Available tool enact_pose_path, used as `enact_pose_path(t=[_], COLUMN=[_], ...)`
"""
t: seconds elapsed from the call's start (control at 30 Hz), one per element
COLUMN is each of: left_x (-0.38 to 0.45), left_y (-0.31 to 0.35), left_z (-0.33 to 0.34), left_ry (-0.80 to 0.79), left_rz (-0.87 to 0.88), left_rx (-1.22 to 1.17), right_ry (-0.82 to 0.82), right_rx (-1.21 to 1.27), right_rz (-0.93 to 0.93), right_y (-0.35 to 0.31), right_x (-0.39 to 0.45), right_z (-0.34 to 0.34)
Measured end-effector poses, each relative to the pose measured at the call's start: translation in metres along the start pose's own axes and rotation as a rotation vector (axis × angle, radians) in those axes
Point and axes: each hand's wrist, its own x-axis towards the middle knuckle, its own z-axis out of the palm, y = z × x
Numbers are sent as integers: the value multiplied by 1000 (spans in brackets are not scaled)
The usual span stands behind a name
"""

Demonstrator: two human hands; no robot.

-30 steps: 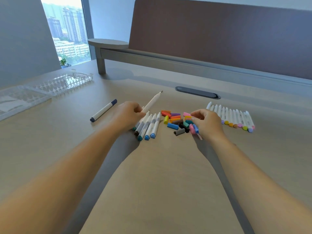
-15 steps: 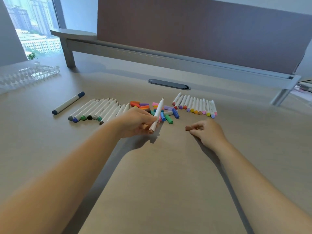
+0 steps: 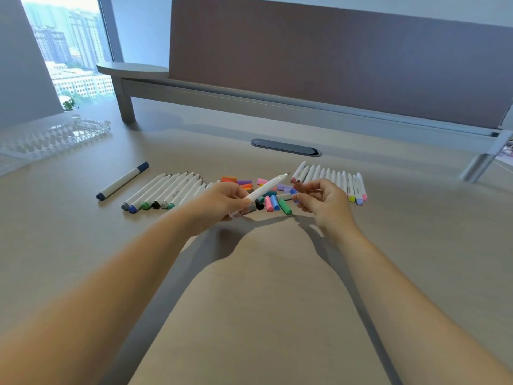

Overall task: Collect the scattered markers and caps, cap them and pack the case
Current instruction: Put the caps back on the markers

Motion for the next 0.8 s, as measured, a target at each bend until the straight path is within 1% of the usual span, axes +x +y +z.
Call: enact_pose_path(t=[0.07, 0.27, 0.43, 0.57, 0.63, 0.7, 0.8], left_x=[0, -4, -9, -18, -23, -27, -29], left_y=[-3, -13, -16, -19, -21, -22, -22], left_z=[-6, -23, -34, -46, -52, -57, -64], left_ry=[53, 97, 137, 150, 147, 164, 205], left_rz=[34, 28, 53, 73, 90, 99, 96], left_rx=[52, 117, 202, 221, 213, 210, 207], right_ry=[-17, -62, -123, -153, -131, -74, 8], right_rx=[-5, -47, -31, 26, 117, 214, 228], right_rz=[-28, -55, -101, -82, -44, 16, 76], right_y=[-3, -9, -14, -23, -29, -35, -43], right_x=[2, 2, -2, -2, 0, 4, 9], right_z=[6, 22, 33, 45, 54, 65, 84])
